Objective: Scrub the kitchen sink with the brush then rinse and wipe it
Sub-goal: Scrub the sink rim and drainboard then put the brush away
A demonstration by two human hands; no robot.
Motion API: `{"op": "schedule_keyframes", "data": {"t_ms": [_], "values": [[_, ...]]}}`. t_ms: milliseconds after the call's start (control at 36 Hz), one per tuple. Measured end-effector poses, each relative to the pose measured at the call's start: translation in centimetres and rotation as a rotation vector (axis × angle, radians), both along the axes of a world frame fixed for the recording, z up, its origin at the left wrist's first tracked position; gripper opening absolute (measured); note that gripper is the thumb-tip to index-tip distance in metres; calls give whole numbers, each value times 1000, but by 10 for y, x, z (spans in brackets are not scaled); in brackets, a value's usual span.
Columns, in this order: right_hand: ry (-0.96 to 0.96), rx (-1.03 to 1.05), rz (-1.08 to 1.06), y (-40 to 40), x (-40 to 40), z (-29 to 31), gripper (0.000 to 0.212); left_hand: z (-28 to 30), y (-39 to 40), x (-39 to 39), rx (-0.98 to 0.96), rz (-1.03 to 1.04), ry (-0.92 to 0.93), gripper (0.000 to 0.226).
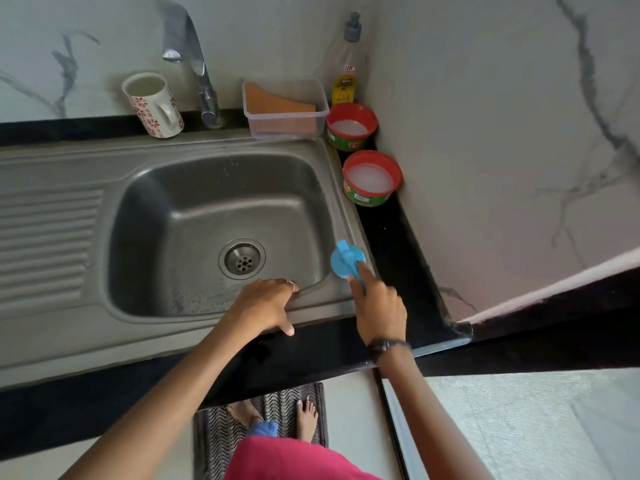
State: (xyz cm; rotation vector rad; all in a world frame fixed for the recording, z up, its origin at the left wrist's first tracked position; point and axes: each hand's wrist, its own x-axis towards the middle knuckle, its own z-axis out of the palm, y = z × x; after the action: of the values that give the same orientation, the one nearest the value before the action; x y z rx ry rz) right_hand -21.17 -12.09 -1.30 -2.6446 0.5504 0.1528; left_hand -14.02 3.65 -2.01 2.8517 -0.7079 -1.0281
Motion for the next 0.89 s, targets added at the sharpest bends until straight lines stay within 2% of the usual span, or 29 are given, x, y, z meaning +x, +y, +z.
{"op": "schedule_keyframes", "data": {"t_ms": [167,278,361,583,667,750,889], "values": [[24,35,48,-8,41,4,44,5,-2,-2,-10,9,5,81],[38,81,-3,-10,-3,13,43,5,0,-5,-8,18,11,81],[31,-10,30,11,-40,9,45,3,2,-7,-23,46,28,82],[46,-6,116,43,-45,6,45,-3,12,-21,-58,125,-57,88],[30,-70,20,5,-44,11,45,-6,25,-28,-118,152,-74,87],[-2,-7,-68,-10,-39,16,45,-6,37,-34,-161,205,-107,77],[55,16,91,42,-46,10,46,-4,51,-39,-172,250,-136,71]]}}
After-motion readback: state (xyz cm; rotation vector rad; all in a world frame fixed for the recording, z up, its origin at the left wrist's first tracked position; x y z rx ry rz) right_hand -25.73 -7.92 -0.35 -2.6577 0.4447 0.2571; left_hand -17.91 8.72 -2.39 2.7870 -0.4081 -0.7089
